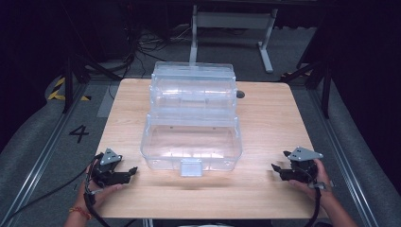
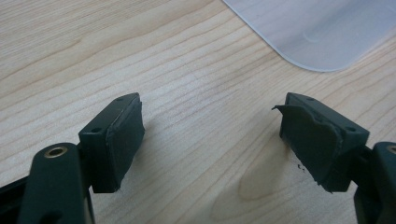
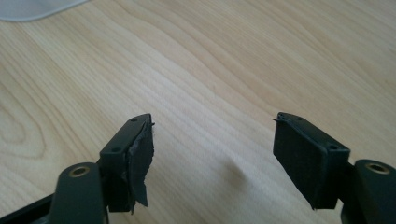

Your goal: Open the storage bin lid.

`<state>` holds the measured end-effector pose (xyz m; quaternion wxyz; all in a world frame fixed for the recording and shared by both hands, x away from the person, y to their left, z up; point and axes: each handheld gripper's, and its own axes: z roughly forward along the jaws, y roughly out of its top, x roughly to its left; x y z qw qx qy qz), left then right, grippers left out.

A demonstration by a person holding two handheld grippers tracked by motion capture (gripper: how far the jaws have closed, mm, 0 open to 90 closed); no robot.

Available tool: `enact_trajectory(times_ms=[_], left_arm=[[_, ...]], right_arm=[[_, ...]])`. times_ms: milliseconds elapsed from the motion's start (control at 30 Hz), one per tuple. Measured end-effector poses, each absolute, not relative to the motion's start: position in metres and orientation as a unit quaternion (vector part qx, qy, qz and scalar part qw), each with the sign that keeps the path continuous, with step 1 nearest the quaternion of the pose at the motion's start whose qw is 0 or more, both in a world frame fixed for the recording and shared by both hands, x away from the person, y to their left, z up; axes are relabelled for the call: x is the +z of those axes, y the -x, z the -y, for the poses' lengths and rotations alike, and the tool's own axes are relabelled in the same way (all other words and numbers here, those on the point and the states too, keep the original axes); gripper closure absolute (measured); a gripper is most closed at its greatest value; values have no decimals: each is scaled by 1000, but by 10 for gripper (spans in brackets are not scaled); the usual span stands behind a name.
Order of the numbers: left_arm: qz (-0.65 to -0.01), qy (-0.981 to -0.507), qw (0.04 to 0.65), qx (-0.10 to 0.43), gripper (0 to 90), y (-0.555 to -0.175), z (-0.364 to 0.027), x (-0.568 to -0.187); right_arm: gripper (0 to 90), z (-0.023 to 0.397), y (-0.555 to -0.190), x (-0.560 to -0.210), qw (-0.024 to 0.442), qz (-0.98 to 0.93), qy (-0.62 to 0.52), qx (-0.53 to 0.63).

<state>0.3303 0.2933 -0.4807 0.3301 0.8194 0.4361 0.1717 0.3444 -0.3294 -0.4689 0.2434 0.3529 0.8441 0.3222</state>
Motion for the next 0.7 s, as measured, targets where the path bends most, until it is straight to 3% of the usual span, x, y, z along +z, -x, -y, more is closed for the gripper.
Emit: enact_trajectory(times_ms=[700], left_arm=[[-437, -819, 328, 173, 176, -335, -292, -481]], right_arm=[[193, 356, -341, -487, 181, -814, -414, 365]])
